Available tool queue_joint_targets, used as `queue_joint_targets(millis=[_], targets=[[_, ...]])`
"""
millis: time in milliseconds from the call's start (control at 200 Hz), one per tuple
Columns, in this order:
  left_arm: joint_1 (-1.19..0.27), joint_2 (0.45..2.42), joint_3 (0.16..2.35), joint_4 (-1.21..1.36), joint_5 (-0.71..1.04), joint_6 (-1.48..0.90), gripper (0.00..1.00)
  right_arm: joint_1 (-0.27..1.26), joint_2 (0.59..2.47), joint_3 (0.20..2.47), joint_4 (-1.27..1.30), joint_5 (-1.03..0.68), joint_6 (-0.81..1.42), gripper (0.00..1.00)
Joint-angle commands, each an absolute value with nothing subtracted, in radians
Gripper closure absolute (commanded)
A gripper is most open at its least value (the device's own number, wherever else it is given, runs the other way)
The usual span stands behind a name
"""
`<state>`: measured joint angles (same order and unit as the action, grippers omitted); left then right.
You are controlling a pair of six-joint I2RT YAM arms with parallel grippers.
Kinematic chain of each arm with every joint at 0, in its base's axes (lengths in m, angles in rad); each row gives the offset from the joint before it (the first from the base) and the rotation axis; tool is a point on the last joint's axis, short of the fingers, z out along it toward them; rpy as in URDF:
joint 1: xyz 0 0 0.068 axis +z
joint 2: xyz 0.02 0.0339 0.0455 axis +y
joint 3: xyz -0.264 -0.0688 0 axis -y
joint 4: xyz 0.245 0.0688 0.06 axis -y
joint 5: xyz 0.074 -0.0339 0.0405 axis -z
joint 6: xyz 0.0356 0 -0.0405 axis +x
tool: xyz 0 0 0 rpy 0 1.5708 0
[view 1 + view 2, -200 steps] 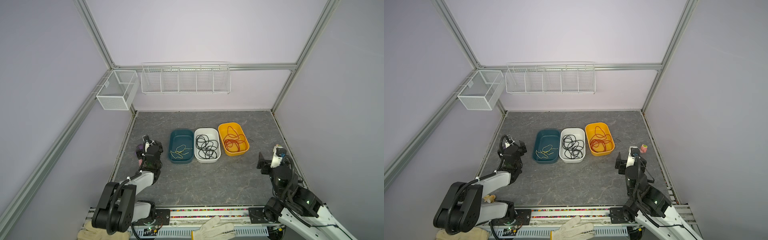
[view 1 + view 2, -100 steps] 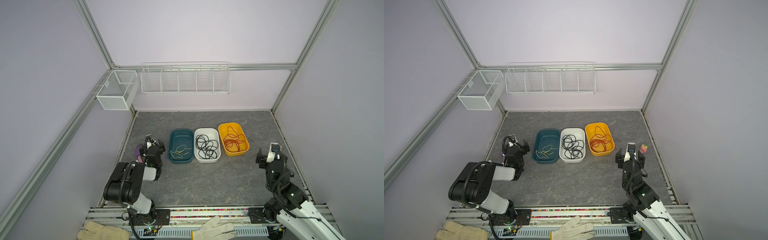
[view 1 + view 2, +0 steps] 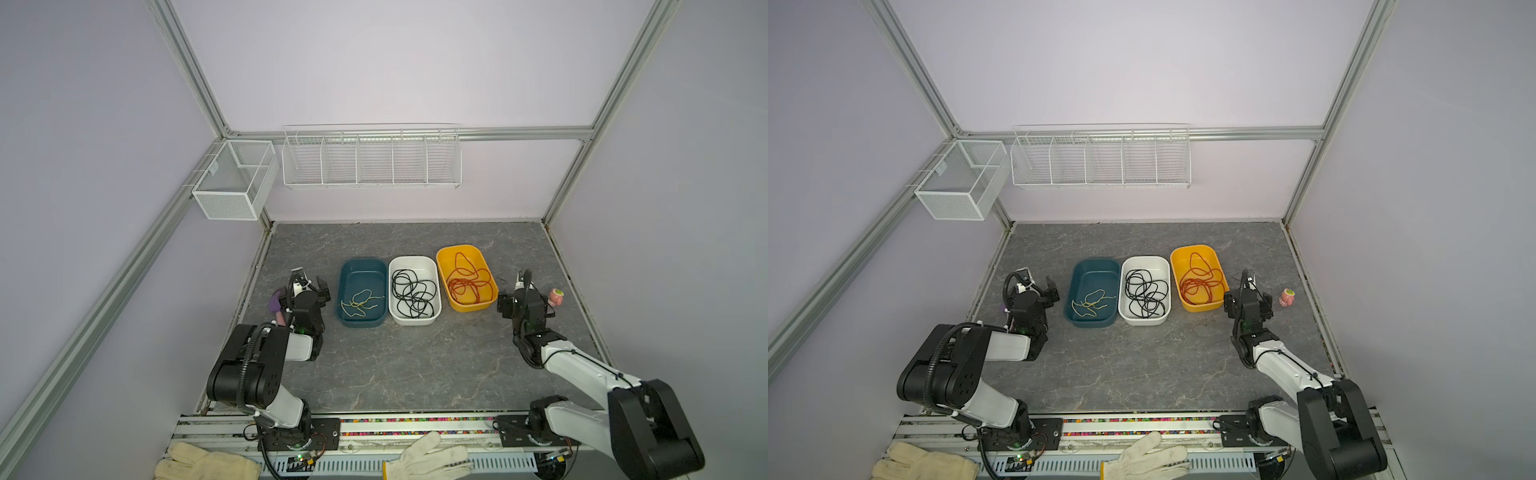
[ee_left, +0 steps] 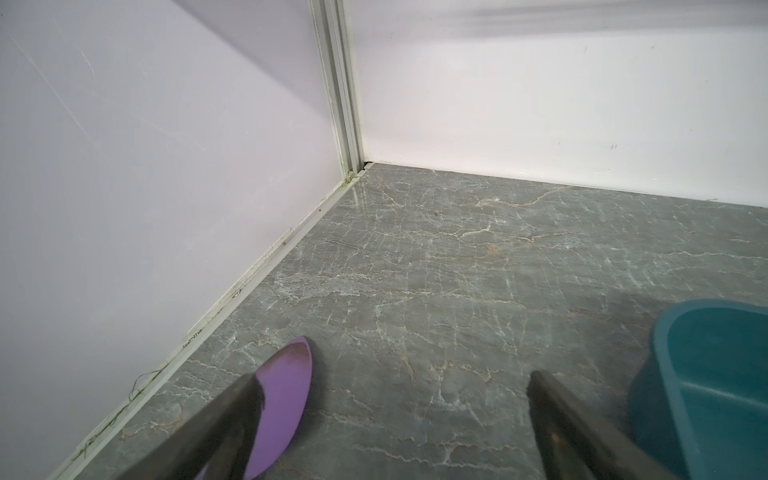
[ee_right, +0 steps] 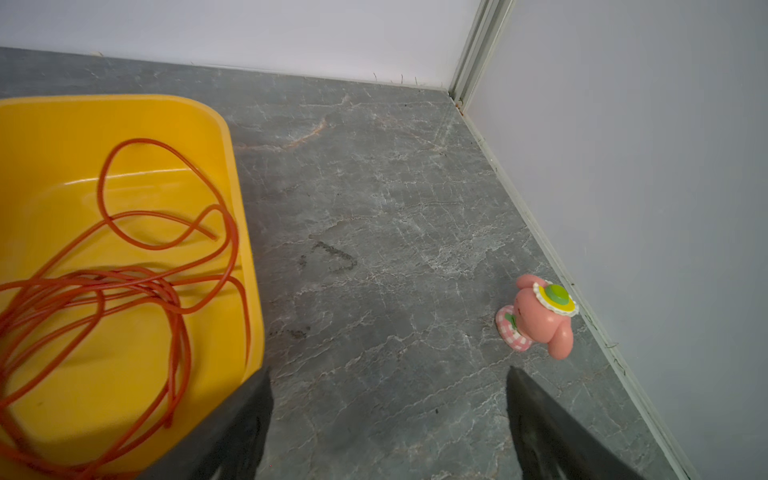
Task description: Untangle the cables
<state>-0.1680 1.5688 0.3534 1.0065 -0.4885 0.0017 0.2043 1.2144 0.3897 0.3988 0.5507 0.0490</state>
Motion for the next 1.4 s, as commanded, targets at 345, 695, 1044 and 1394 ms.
queue_joint_targets(millis=[345, 695, 1044, 1394], targets=[[-0.159, 1.569, 0.343, 1.042, -0.478, 0.018, 0.01, 0.088, 1.421, 0.362, 0.821, 0.294, -0.056, 0.11], [-0.158, 1.569, 0.344, 1.041, -0.477, 0.018, 0.01, 0.024, 1.526, 0.346, 0.941, 0.125, -0.046, 0.11], [-0.159, 1.570, 0.343, 1.042, -0.477, 0.018, 0.01, -0.010, 1.528, 0.352, 0.929, 0.079, -0.015, 0.11], [-0.159, 1.569, 0.344, 1.041, -0.477, 0.017, 0.01, -0.038, 1.520, 0.295, 1.028, 0.053, 0.008, 0.12]])
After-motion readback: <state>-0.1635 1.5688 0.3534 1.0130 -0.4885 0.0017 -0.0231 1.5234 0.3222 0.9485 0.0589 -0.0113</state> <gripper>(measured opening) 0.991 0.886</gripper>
